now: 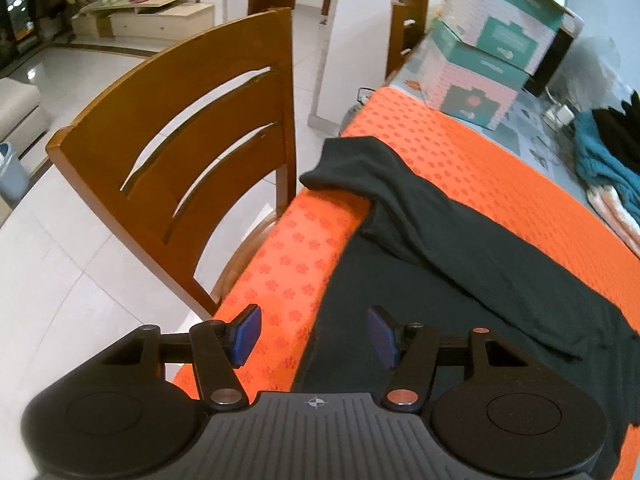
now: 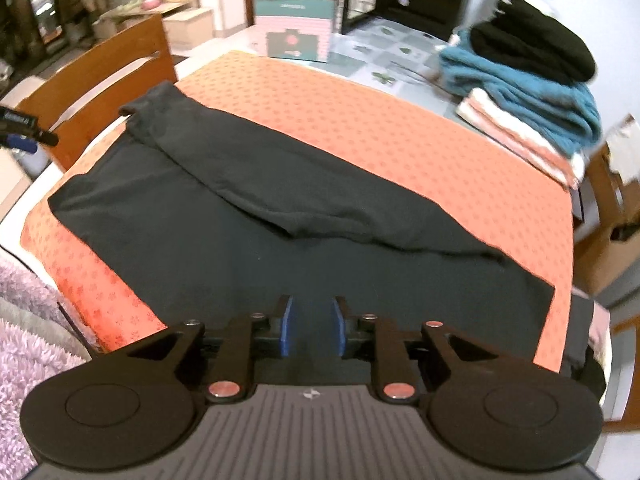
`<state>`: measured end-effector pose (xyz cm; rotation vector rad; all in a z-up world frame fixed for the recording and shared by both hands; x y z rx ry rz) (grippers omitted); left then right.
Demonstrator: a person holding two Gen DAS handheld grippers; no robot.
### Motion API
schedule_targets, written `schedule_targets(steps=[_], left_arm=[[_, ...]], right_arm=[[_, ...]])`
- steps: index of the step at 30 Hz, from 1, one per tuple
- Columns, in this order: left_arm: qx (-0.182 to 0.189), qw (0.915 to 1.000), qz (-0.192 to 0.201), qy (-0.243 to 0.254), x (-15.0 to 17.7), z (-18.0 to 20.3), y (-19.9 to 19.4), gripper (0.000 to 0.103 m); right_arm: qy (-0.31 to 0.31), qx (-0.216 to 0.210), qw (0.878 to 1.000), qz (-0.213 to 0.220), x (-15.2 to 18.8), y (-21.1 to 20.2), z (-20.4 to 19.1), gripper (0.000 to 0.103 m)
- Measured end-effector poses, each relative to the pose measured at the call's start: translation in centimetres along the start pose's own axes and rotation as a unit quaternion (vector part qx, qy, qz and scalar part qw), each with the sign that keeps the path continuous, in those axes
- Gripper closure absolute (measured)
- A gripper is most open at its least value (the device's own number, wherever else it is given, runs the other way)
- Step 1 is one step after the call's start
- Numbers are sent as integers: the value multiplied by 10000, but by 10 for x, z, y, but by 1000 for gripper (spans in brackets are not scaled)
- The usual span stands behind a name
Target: Fold clothes
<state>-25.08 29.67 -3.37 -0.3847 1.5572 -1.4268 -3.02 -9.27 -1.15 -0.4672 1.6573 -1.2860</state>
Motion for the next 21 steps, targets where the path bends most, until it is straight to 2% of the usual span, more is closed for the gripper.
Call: schedule_targets(steps=[9, 13, 21], left_arm=[[-28, 9997, 104, -231, -30, -2, 16, 41], [-12, 9996, 178, -219, -47, 2, 26, 35], [120, 9992, 205, -315, -82, 18, 60, 34]], right_arm=[[-598, 46, 9982, -57, -26, 20, 8, 74], [-701, 127, 9974, -88, -39, 31, 19, 74], [-702, 240, 9972, -82, -69, 54, 51, 72]])
Point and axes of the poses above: each gripper's, at about its wrist camera, not at the fingertips, and y roughly the way its jaws point, z to its right, x to its underside, the point moved 3 cm from there along y, roughly the way its jaws point, and after that the axes turned 5 degrees about -z, right-handed, at the moved point
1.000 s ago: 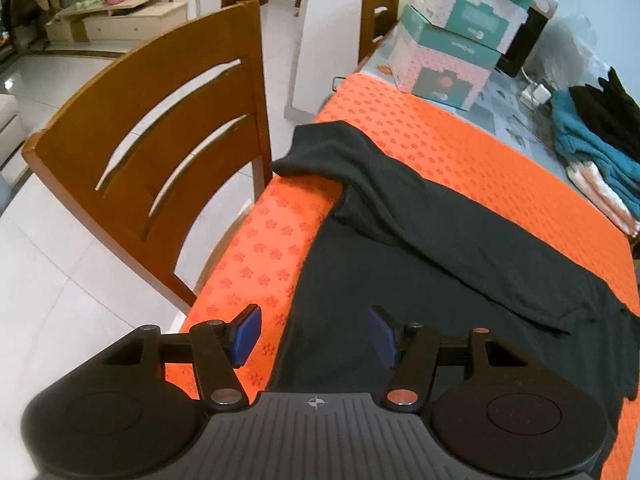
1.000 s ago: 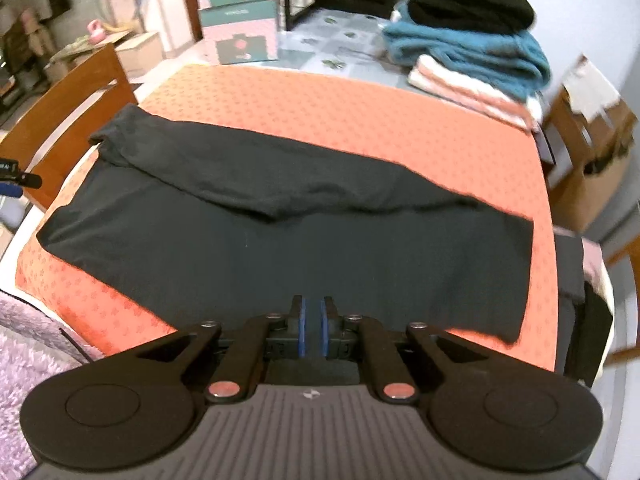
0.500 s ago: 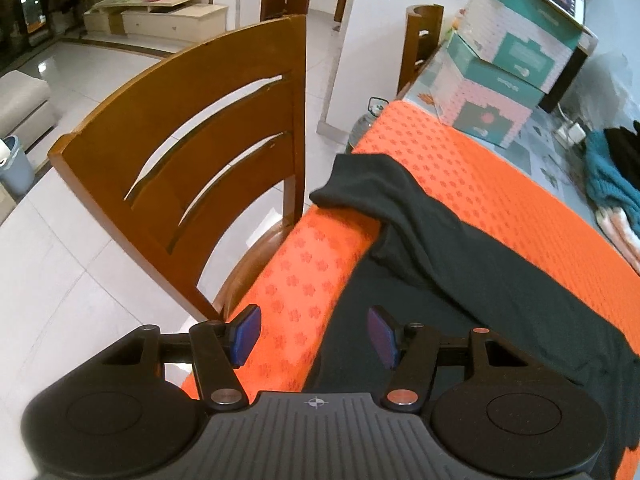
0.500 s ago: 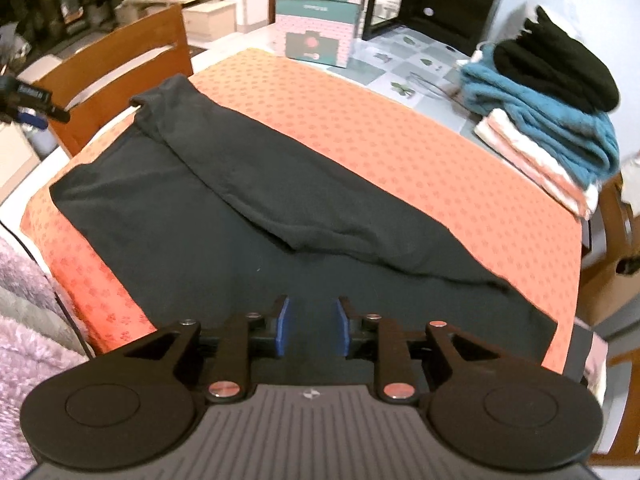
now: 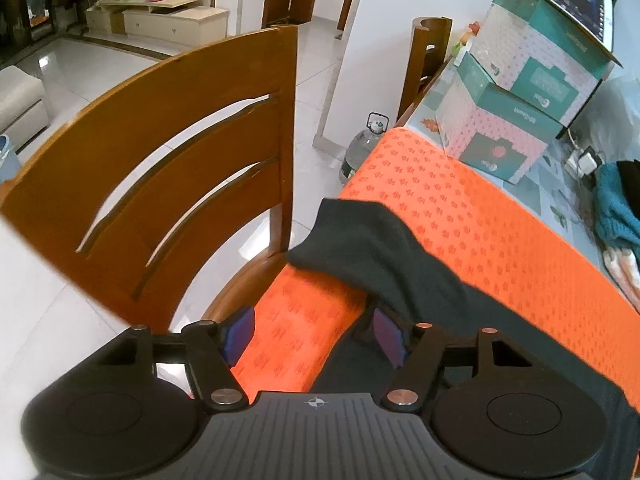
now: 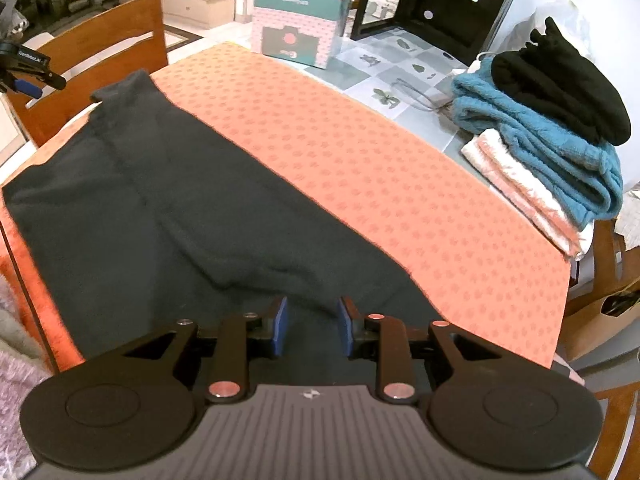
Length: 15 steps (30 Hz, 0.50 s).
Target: Fold clothes
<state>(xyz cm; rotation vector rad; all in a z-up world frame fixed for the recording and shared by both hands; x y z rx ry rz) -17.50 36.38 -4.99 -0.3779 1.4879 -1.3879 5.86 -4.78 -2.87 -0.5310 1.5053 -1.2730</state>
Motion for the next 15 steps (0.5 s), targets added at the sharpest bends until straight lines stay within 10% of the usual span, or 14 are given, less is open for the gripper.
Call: schedule_targets(steps=[10, 15], left_arm=[[75, 9993, -313, -192, -27, 29, 58, 34], [80, 9981, -507, -341, -29, 36, 83, 30]], right_arm=[[-55, -158, 9995, -266, -22, 44, 22, 72], [-712, -678, 9949, -241, -28, 59, 4, 56]])
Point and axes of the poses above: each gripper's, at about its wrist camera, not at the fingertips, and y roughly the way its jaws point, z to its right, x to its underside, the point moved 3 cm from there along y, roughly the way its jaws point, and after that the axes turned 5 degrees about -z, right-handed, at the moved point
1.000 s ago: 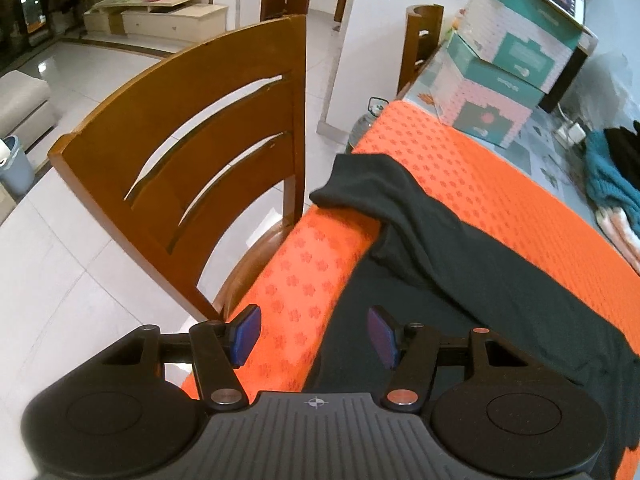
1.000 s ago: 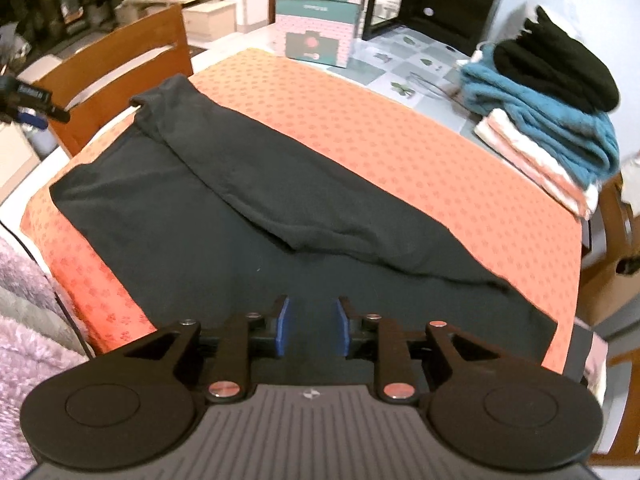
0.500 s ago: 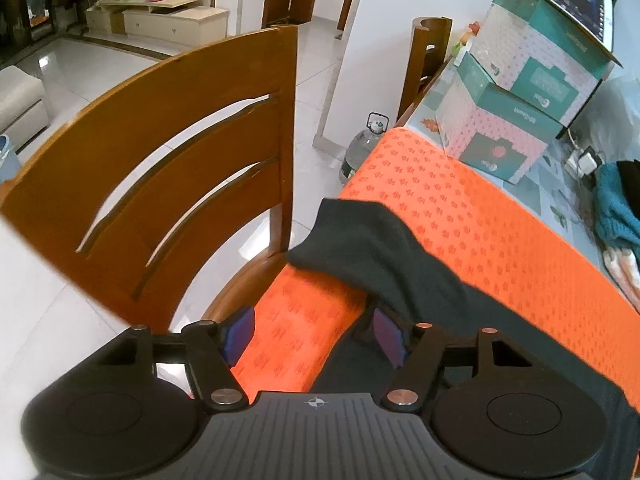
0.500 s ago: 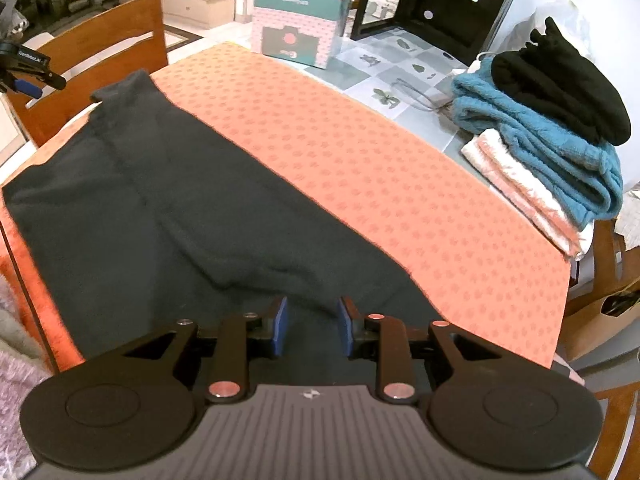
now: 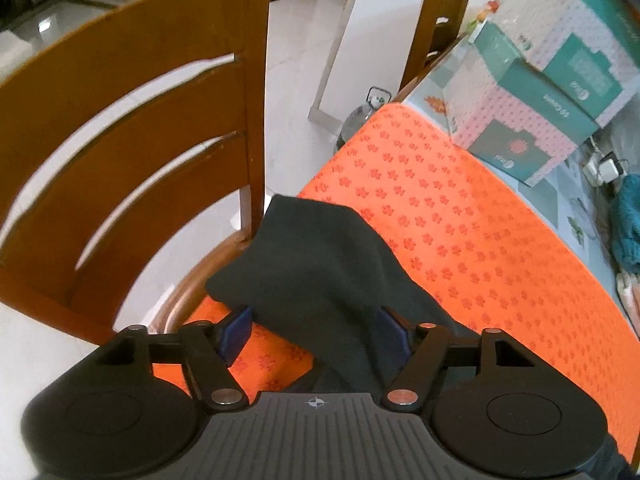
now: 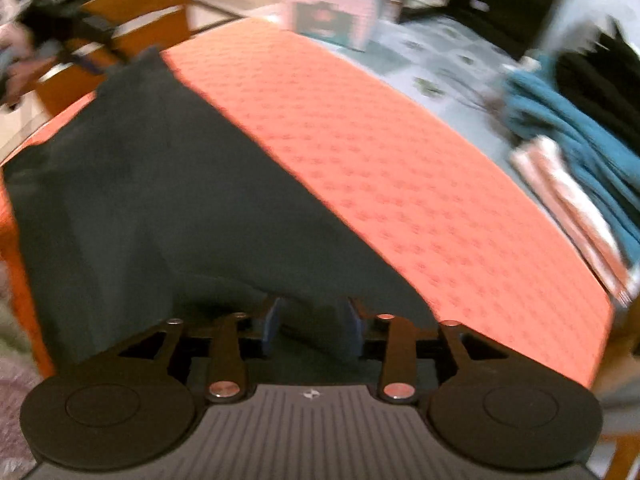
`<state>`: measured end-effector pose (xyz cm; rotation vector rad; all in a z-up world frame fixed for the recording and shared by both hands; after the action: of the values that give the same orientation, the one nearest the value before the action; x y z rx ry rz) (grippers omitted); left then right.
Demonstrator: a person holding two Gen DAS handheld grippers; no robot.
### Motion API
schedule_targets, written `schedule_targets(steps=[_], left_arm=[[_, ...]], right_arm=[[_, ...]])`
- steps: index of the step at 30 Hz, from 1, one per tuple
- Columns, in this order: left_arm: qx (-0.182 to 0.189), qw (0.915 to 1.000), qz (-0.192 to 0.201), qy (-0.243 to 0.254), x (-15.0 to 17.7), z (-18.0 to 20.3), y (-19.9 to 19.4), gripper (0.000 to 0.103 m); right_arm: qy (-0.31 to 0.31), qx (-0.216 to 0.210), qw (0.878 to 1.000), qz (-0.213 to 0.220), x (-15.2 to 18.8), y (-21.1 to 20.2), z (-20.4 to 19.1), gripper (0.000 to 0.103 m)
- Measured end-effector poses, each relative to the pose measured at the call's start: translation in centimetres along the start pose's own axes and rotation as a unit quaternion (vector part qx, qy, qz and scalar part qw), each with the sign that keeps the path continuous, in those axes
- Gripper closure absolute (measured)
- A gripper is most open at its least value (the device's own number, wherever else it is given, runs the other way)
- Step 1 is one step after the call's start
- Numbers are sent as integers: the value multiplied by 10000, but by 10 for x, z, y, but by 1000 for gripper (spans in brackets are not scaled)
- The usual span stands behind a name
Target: Fold clothes
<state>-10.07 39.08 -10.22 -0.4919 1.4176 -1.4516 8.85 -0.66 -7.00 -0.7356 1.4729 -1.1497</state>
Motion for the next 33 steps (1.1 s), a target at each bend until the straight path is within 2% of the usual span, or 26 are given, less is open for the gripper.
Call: schedule_targets(steps=[4, 6, 8, 12, 14, 16, 18, 20, 22, 23, 24, 27, 33], left_arm=[[-30, 10000, -70, -4, 0, 4, 10, 30], [-66, 9999, -115, -17, 2, 4, 13, 30], [-40, 9998, -153, -139, 7, 3, 11, 29], [64, 9991, -243, -331, 21, -2, 6, 29], [66, 9988, -289, -395, 28, -5, 3, 29], [-3, 9985, -332, -426, 35, -7, 1, 29], [-76, 9989, -269, -388, 41, -8, -1, 30], [-48, 9995, -184, -239, 42, -2, -2, 47], [-13, 9999, -98, -82, 43, 4, -3, 78], [4, 10000, -55, -4, 43, 7, -3, 84], [22, 10000, -12, 75, 43, 9, -3, 88], [169, 9995, 246, 136, 30, 19, -14, 90], [499, 9951, 825, 199, -9, 42, -32, 92]], right_arm=[[-751, -525, 9958, -77, -7, 17, -30, 47], [-1235, -478, 9911, -139, -9, 29, -47, 39], [-1642, -432, 9852, -230, -10, 39, -61, 38], [-1961, -384, 9794, -297, -11, 50, -69, 42], [-1931, -384, 9800, -289, -12, 52, -66, 54], [-1891, -335, 9811, -230, -13, 52, -61, 61], [-1871, -321, 9816, -184, -14, 51, -58, 62], [-1889, -324, 9813, -156, -15, 52, -58, 72], [-1925, -288, 9808, -105, -16, 53, -58, 81], [-1960, -244, 9803, -70, -16, 52, -59, 84], [-1995, -198, 9797, -34, -17, 50, -59, 86], [-1946, 61, 9807, 195, -26, 36, -55, 88], [-1717, 930, 9778, 764, -60, 1, -23, 89]])
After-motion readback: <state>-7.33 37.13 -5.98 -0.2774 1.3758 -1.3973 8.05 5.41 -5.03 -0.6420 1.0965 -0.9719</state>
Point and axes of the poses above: each gripper's, at about its wrist camera, not at the fingertips, and y roughly the way its jaws point, z to its right, x to its underside, the point moved 3 cm from there along y, roughly the way its jaws point, and after that the axes turned 5 degrees about -z, right-handed, at the moved point
